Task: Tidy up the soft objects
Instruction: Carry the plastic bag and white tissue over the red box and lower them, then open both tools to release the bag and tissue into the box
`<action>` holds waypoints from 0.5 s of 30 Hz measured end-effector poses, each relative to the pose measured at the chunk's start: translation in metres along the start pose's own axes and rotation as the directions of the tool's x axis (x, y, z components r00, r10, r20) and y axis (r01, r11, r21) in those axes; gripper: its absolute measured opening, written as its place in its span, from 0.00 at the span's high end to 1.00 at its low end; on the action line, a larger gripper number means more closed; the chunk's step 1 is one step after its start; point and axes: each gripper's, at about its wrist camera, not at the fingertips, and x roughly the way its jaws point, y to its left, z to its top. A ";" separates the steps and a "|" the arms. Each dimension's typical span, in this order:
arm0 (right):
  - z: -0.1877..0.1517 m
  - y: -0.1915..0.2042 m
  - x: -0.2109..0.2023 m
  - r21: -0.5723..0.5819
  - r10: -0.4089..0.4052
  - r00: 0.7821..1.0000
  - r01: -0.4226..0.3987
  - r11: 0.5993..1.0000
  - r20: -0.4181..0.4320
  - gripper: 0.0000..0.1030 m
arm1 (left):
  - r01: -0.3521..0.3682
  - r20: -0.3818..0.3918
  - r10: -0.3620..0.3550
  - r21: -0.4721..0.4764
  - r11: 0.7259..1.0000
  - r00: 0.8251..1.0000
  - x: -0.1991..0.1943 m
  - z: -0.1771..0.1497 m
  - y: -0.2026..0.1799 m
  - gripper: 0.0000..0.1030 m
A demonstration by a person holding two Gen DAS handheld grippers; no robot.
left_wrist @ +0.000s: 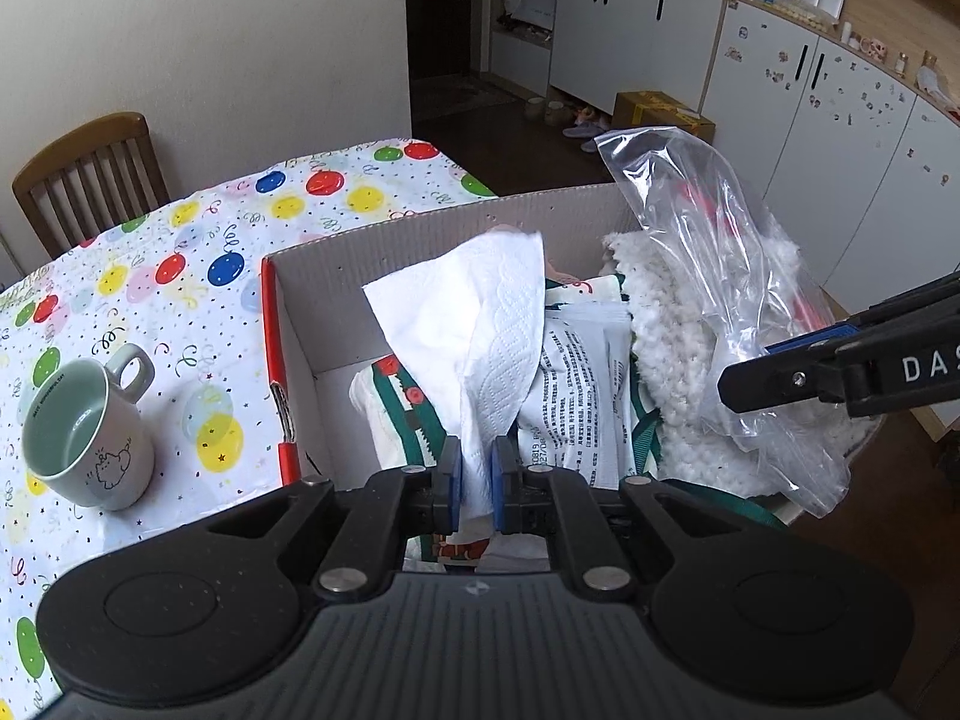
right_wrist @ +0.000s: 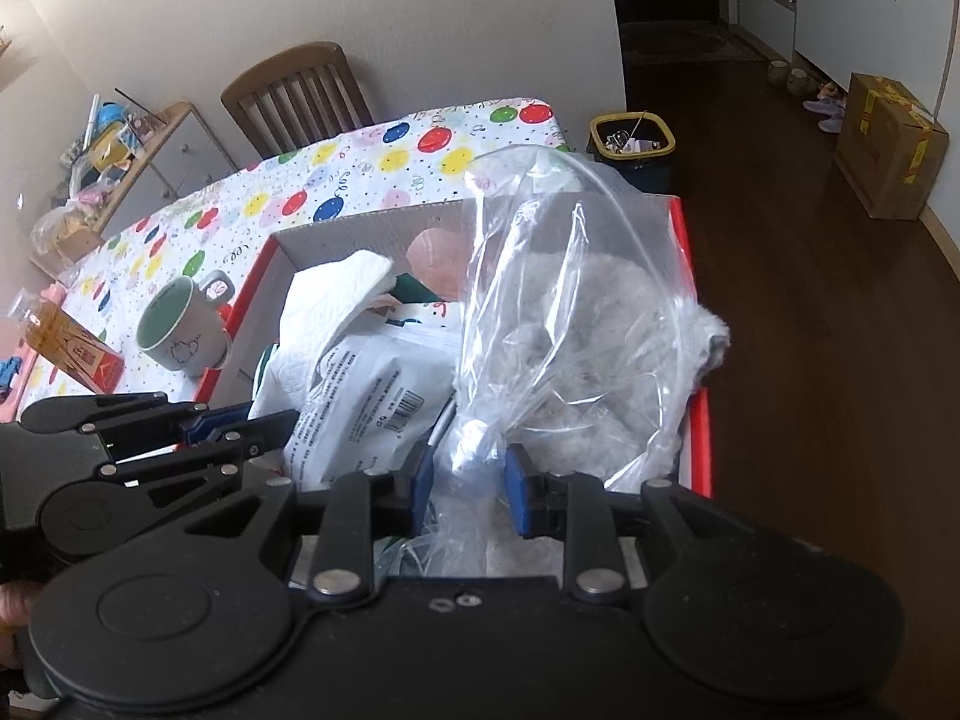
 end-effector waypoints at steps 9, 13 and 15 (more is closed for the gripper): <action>-0.005 0.000 -0.012 -0.009 -0.007 1.000 0.008 1.000 0.016 0.73 | 0.009 0.004 -0.009 -0.021 1.000 1.000 -0.006 -0.004 0.001 0.71; -0.005 0.001 -0.019 -0.006 -0.003 0.999 0.004 1.000 0.033 0.72 | 0.006 0.038 -0.006 -0.015 1.000 0.999 -0.013 -0.005 0.001 0.30; -0.005 0.001 -0.021 -0.010 0.003 0.999 -0.002 1.000 0.038 0.67 | 0.009 0.066 -0.008 -0.012 1.000 0.998 -0.018 -0.006 0.001 0.30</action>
